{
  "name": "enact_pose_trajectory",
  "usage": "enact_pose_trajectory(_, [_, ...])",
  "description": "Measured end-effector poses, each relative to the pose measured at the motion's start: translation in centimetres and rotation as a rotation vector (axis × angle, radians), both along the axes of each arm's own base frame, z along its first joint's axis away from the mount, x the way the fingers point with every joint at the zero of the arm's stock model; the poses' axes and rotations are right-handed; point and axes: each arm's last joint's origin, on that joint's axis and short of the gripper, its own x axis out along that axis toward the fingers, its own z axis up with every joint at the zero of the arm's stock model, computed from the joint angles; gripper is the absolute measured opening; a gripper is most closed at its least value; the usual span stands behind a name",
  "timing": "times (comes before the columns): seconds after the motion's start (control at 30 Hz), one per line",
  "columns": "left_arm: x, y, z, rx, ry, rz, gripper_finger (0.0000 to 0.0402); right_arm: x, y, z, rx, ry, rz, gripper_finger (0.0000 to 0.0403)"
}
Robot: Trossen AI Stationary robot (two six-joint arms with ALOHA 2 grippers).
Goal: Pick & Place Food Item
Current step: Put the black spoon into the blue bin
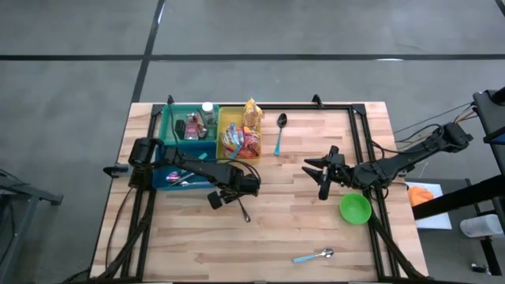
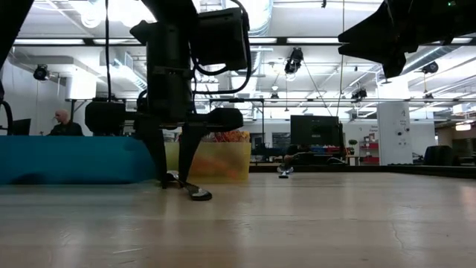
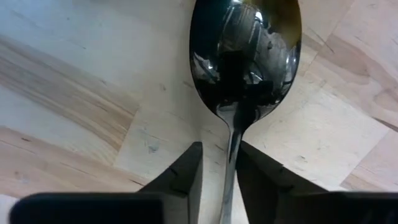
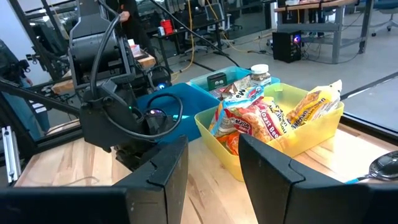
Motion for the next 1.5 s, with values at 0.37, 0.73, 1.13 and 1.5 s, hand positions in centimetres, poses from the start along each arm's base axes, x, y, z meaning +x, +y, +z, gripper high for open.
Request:
enact_pose_trajectory(0.37, [0.1, 0.0, 0.0, 0.014, -0.012, -0.011, 0.0011, 0.0, 0.0, 0.0, 0.0, 0.0, 0.0, 0.0139])
enact_pose_trajectory(0.73, [0.1, 0.0, 0.1, 0.015, -0.018, -0.019, 0.0006, 0.0, 0.0, 0.0, 0.0, 0.0, 0.0, 0.0139])
enact_pose_trajectory(1.13, [0.7, 0.2, 3.0, 0.111, -0.133, -0.144, 0.0004, 0.0, 0.0, 0.0, 0.0, 0.0, 0.0, 0.0139])
enact_pose_trajectory(1.5, [-1.2, -1.9, 8.3, 0.452, -0.136, -0.268, 0.0004, 0.0, 0.0, 0.0, -0.001, 0.003, 0.0, 0.0139])
